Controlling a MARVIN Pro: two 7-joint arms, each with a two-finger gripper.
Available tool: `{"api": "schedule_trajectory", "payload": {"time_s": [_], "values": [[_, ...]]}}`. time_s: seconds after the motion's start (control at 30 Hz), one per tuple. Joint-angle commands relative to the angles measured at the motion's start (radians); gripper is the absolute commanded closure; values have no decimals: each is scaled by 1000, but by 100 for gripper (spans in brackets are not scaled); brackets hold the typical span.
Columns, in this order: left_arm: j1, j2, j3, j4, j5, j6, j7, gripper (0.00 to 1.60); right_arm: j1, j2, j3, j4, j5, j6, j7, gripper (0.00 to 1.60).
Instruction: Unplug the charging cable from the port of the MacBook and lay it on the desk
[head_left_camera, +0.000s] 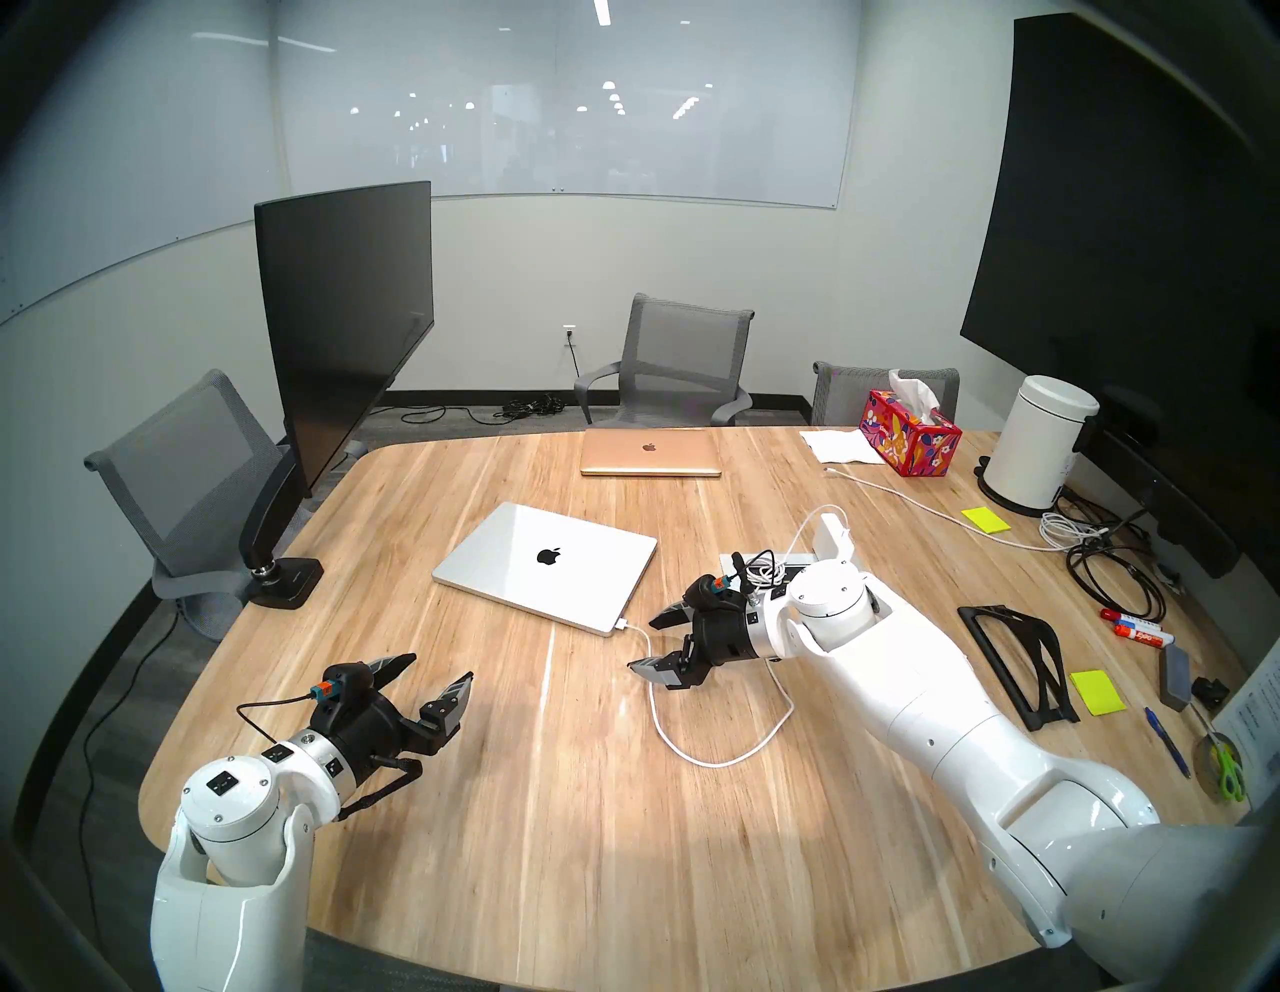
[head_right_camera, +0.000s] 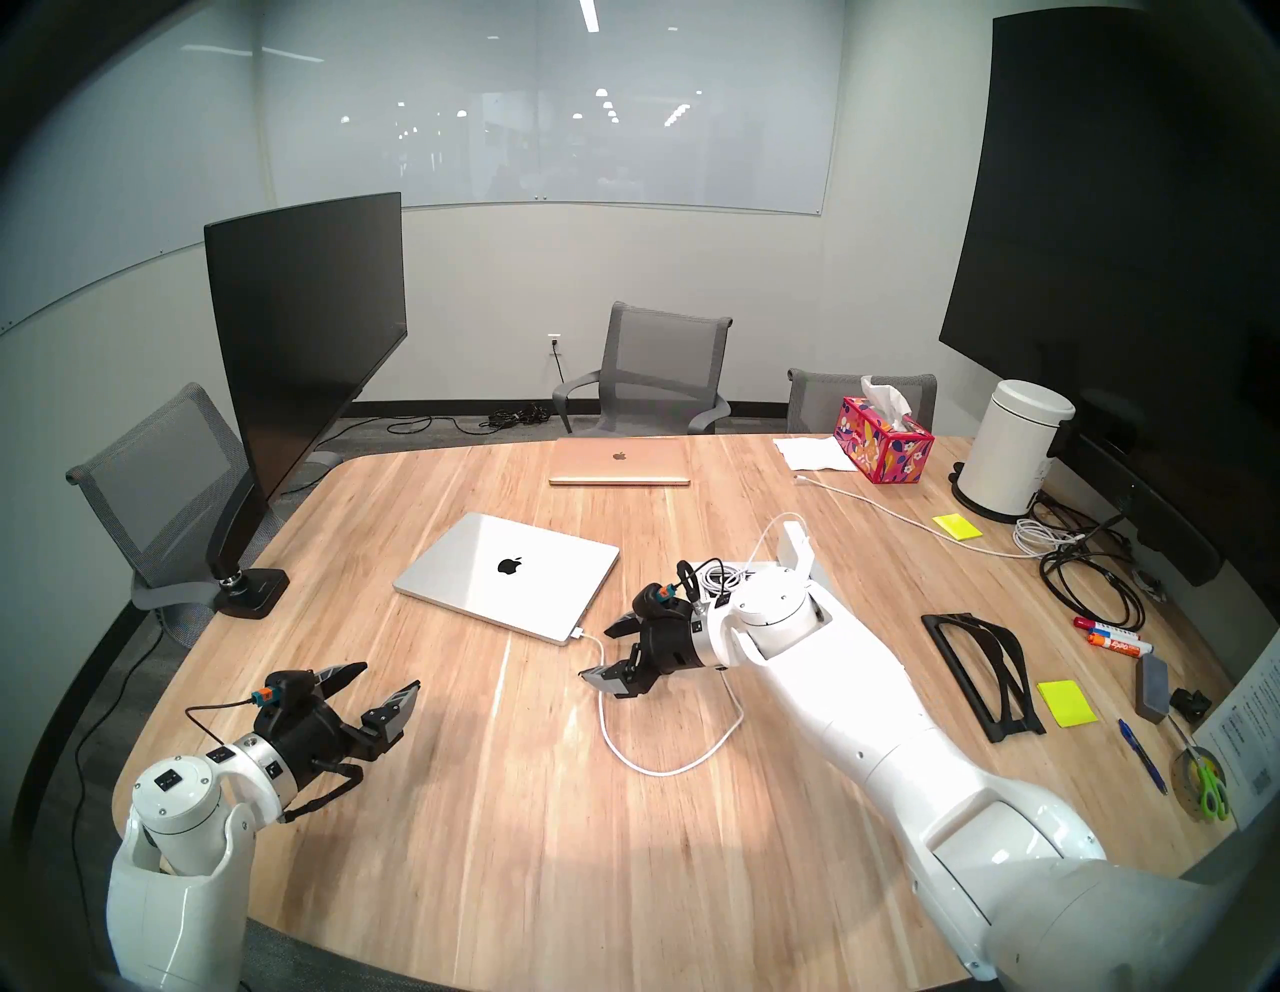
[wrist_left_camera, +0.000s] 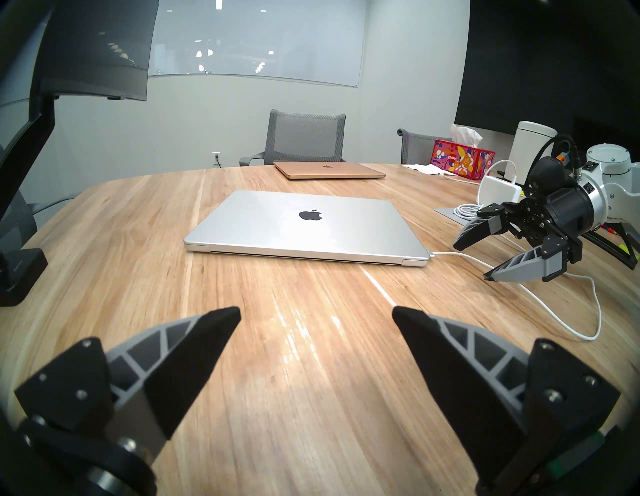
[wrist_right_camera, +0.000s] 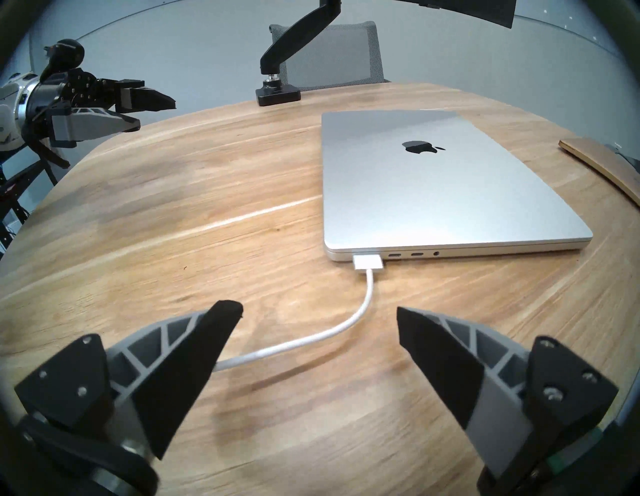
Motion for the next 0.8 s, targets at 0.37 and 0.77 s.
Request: {"api": "schedule_trajectory", "payload": {"time_s": [0.37,0.77], "values": [[-1,2,-1,-15,2,0,1,0,40,-28,-1,21,-37,-10,-19,0],[-1,2,-2,-15,2,0,1,0,49,-44,5,47,-47,-22,-29,19]]}}
